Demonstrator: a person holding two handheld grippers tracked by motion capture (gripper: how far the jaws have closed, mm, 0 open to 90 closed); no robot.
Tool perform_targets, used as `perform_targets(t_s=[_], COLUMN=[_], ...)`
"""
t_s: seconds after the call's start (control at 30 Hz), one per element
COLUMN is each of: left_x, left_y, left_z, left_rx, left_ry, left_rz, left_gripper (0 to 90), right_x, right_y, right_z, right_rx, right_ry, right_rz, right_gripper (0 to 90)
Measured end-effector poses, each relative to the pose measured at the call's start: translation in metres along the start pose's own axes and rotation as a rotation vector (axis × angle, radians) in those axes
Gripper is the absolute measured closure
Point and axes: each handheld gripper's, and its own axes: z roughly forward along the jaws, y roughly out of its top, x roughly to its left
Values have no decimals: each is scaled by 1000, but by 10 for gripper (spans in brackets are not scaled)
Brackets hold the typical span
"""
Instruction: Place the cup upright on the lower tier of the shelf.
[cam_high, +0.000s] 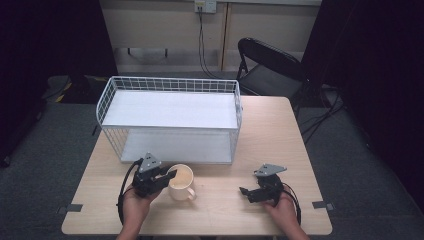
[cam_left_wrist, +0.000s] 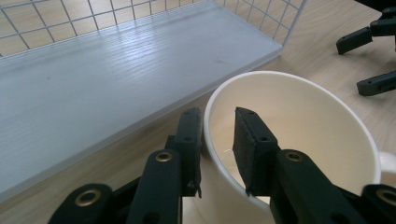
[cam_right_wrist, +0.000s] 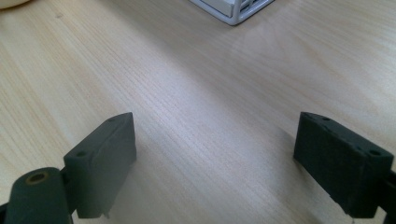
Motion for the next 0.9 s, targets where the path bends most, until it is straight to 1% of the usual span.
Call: perform_targets(t_s=[0.07,0.2,0.23,0.3,0.4,0.43,0.53,0.57,0.63,0.7,0.77,0.8,0.83,0.9], left_x=[0,0,0,0,1,0,0,-1,-2,-2,-1,-1,0,0], left_y=[0,0,0,-3,-3,-3,-3,-3,-3,-3,-3,-3,-3,-3], left_z=[0,1,1,4,4,4,4,4,4,4,3,3,2,1], left_rx=[0,-1,3,15,14,10,10,11,12,12,13,10,14,10], left_ry=[2,4,6,8,10,14,18,34,33,46,51,49,48,61], left_rz=[-9,-7,-4,-11,-18,-7,-5,3,9,16,9,-4,-7,-12], left_gripper=[721,741,746,738,777,789,796,803,805,810,813,814,814,814], right_x=[0,0,0,0,0,0,0,0,0,0,0,0,0,0], right_y=[0,0,0,0,0,0,0,0,0,0,0,0,0,0], right_z=[0,0,0,0,0,0,0,0,0,0,0,0,0,0], right_rx=[0,0,0,0,0,0,0,0,0,0,0,0,0,0], right_ry=[0,0,0,0,0,0,0,0,0,0,0,0,0,0], right_rz=[0,1,0,0,0,0,0,0,0,0,0,0,1,0], right_gripper=[123,123,123,123,123,123,123,123,123,123,123,123,123,123])
